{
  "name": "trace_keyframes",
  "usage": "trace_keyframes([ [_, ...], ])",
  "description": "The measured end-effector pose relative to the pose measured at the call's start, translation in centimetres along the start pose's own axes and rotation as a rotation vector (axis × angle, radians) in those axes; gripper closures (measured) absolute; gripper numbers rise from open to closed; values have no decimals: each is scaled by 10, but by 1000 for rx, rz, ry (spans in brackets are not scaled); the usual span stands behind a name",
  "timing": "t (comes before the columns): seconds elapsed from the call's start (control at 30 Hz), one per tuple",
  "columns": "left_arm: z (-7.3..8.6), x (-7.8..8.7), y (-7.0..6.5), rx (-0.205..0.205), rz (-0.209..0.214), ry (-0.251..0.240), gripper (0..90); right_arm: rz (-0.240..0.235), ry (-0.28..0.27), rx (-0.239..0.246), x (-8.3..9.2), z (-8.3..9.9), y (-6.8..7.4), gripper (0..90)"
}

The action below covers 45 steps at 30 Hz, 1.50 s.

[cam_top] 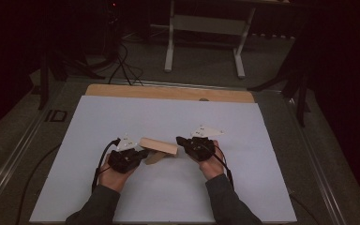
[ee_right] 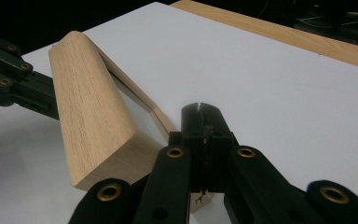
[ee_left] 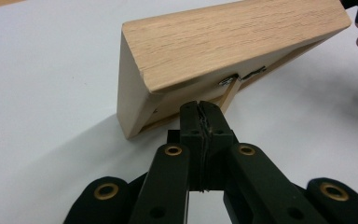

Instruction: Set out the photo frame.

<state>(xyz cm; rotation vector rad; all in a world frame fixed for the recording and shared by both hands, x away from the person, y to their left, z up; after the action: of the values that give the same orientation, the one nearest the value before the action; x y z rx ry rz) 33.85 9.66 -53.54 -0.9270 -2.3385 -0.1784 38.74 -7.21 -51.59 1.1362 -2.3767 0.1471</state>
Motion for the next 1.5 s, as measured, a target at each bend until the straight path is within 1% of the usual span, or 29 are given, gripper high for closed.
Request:
trace_keyframes([
  [0.17,0,-2,0,2,-11,5,892,-11,1,-9,0,0,1,893],
  [0.3,-1,-4,1,7,-14,7,892,-19,4,-3,0,1,5,892],
  [0.33,0,-4,1,6,-16,9,892,-20,6,6,0,1,6,892],
  [0.4,0,-5,0,1,-15,13,892,-18,6,10,0,1,6,892],
  [0.67,-1,-7,1,10,-15,12,892,-17,8,15,1,1,7,892],
  [0.77,-2,-8,1,15,-14,10,892,-16,10,20,1,1,8,893],
  [1.03,-9,-14,0,14,-10,11,892,-13,16,32,3,2,9,893],
  [1.3,-9,-17,1,16,-9,20,893,-15,21,45,3,2,11,893],
  [1.4,-10,-17,2,5,-14,26,893,-13,23,45,2,3,12,894],
  [1.5,-11,-18,2,5,-15,29,893,-14,24,45,2,4,13,893],
])
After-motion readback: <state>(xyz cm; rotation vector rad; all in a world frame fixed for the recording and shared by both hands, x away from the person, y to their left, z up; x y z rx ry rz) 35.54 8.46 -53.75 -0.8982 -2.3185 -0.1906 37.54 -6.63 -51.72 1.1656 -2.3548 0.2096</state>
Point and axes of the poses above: each handheld gripper's, and its own axes: x roughly backward along the jaws, z roughly out of its underside, y roughly to its left, the point moved 8 cm from there along -x, roughly forward along the jaws, and after that the axes turned 1 degree about -x, right-handed, at the moved point
